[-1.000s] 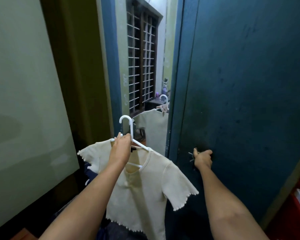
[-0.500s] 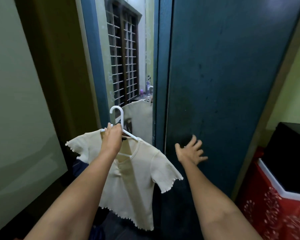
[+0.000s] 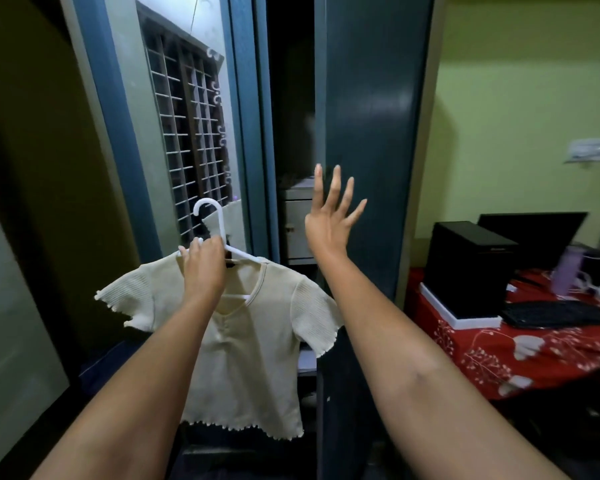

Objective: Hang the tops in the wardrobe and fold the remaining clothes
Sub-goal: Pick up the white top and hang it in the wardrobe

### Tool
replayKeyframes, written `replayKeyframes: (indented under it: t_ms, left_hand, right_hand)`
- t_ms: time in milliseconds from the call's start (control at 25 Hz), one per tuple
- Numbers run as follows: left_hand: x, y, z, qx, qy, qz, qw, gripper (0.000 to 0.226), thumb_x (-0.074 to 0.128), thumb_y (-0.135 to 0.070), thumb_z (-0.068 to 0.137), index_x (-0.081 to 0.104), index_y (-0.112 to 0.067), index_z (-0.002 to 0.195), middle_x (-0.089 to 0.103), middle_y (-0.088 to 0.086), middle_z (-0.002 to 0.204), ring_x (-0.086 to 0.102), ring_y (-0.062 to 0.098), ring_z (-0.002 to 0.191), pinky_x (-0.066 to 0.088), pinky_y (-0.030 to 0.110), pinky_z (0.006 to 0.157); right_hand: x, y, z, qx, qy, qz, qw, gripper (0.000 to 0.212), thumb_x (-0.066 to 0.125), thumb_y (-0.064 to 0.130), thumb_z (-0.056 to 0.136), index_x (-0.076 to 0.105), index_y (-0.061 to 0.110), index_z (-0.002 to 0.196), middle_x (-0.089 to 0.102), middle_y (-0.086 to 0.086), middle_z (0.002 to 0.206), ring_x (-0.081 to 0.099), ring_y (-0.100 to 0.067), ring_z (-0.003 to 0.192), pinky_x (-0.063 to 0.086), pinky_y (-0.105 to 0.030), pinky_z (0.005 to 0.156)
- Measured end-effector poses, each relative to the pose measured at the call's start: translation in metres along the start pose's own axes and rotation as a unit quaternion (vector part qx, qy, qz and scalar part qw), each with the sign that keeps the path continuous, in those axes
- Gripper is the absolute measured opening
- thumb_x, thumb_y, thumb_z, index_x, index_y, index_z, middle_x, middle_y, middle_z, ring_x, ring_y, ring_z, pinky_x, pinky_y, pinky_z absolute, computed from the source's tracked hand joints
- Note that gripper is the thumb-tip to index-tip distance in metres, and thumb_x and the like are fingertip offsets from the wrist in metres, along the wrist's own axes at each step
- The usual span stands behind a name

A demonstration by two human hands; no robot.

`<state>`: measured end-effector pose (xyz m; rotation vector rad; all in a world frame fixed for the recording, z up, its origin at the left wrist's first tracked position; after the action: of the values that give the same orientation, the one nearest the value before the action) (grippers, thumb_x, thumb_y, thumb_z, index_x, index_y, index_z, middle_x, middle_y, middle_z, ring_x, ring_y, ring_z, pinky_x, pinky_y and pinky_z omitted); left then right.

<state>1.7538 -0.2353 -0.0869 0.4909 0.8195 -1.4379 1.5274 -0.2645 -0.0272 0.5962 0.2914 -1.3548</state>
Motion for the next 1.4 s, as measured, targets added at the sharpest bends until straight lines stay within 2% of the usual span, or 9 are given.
replayKeyframes:
  t_ms: [120, 280, 480, 680, 840, 1000, 1160, 1280, 1400]
  left_hand:
    - [0.002, -0.022, -0.007, 0.017, 0.007, 0.002, 1.0, 0.022, 0.041, 0.007, 0.088, 0.054, -0.009, 0.095, 0.063, 0.013, 0.097, 0.05, 0.036, 0.104, 0.028, 0.061, 0.105]
    - [0.003, -0.063, -0.01, 0.048, 0.015, -0.021, 0.999, 0.021, 0.041, 0.005, 0.089, 0.054, -0.008, 0.099, 0.063, 0.014, 0.1, 0.051, 0.037, 0.105, 0.028, 0.062, 0.105]
    - [0.007, -0.124, -0.001, 0.089, 0.019, -0.083, 0.992, 0.016, 0.044, -0.002, 0.094, 0.055, -0.01, 0.102, 0.064, 0.011, 0.101, 0.051, 0.036, 0.107, 0.032, 0.061, 0.102]
    - [0.026, -0.175, 0.01, 0.125, 0.037, -0.114, 0.985, 0.015, 0.043, -0.005, 0.096, 0.055, -0.011, 0.103, 0.064, 0.011, 0.102, 0.051, 0.037, 0.108, 0.025, 0.067, 0.105]
    - [0.037, -0.21, 0.03, 0.147, 0.058, -0.117, 0.98, 0.015, 0.043, -0.015, 0.098, 0.055, -0.014, 0.107, 0.064, 0.009, 0.108, 0.053, 0.034, 0.11, 0.021, 0.064, 0.108]
    - [0.038, -0.229, 0.075, 0.157, 0.061, -0.118, 0.979, 0.018, 0.043, -0.023, 0.099, 0.055, -0.015, 0.11, 0.063, 0.008, 0.113, 0.057, 0.03, 0.108, 0.029, 0.052, 0.108]
    - [0.038, -0.23, 0.125, 0.231, -0.047, -0.191, 0.953, 0.024, 0.05, -0.031, 0.096, 0.056, -0.016, 0.114, 0.058, 0.004, 0.119, 0.058, 0.026, 0.101, 0.039, 0.044, 0.099]
    - [0.048, -0.206, 0.171, 0.231, -0.109, -0.081, 0.963, 0.029, 0.044, -0.016, 0.095, 0.05, -0.016, 0.124, 0.053, 0.005, 0.131, 0.048, 0.024, 0.123, 0.026, 0.042, 0.112]
    - [0.087, -0.172, 0.218, 0.163, -0.012, 0.118, 0.98, 0.045, 0.034, -0.019, 0.099, 0.035, -0.015, 0.144, 0.033, 0.005, 0.152, 0.01, 0.025, 0.147, -0.002, 0.052, 0.118]
  right_hand:
    - [-0.025, -0.032, -0.022, 0.048, -0.046, -0.003, 0.998, 0.068, 0.03, 0.008, 0.09, 0.002, 0.011, 0.152, 0.009, -0.019, 0.157, 0.028, -0.037, 0.139, 0.034, -0.057, 0.104]
    - [-0.067, -0.096, -0.028, 0.134, -0.12, -0.028, 0.983, 0.055, 0.025, -0.001, 0.093, 0.025, 0.005, 0.148, 0.046, -0.019, 0.139, 0.059, -0.029, 0.107, 0.055, -0.037, 0.076]
    - [-0.108, -0.172, -0.029, 0.219, -0.162, -0.092, 0.958, 0.069, 0.044, -0.009, 0.083, 0.026, 0.006, 0.148, 0.052, -0.017, 0.127, 0.06, -0.027, 0.092, 0.053, -0.035, 0.069]
    - [-0.122, -0.216, -0.026, 0.267, -0.16, -0.113, 0.943, 0.075, 0.045, 0.0, 0.088, 0.01, 0.012, 0.153, 0.034, -0.017, 0.146, 0.049, -0.032, 0.117, 0.044, -0.045, 0.091]
    - [-0.075, -0.164, -0.017, 0.11, -0.081, -0.113, 0.984, 0.062, 0.038, 0.039, 0.092, 0.025, 0.017, 0.149, 0.036, -0.01, 0.148, 0.035, -0.027, 0.133, 0.023, -0.049, 0.107]
    - [0.009, -0.138, 0.008, 0.01, 0.117, -0.097, 0.988, 0.042, 0.033, 0.047, 0.099, 0.056, 0.016, 0.114, 0.064, -0.005, 0.113, 0.053, -0.027, 0.108, 0.03, -0.043, 0.09]
    - [0.028, -0.147, 0.056, 0.033, 0.06, -0.086, 0.994, 0.032, 0.032, 0.035, 0.102, 0.057, 0.015, 0.105, 0.065, -0.005, 0.105, 0.052, -0.027, 0.1, 0.029, -0.037, 0.077]
    - [0.038, -0.152, 0.089, 0.064, 0.03, -0.077, 0.995, 0.033, 0.032, 0.031, 0.102, 0.06, 0.013, 0.105, 0.066, -0.008, 0.103, 0.053, -0.028, 0.099, 0.028, -0.037, 0.078]
    - [0.061, -0.158, 0.12, 0.089, 0.033, -0.056, 0.994, 0.031, 0.035, 0.029, 0.102, 0.06, 0.012, 0.109, 0.066, -0.009, 0.108, 0.052, -0.028, 0.104, 0.028, -0.037, 0.082]
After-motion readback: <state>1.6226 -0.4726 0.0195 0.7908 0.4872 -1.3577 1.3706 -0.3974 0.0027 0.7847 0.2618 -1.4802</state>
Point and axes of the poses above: each hand's wrist, its own z-axis towards the middle knuckle, its own x-axis out of the palm, y = z × x, the point moved 8 cm from there along z, towards the middle knuckle
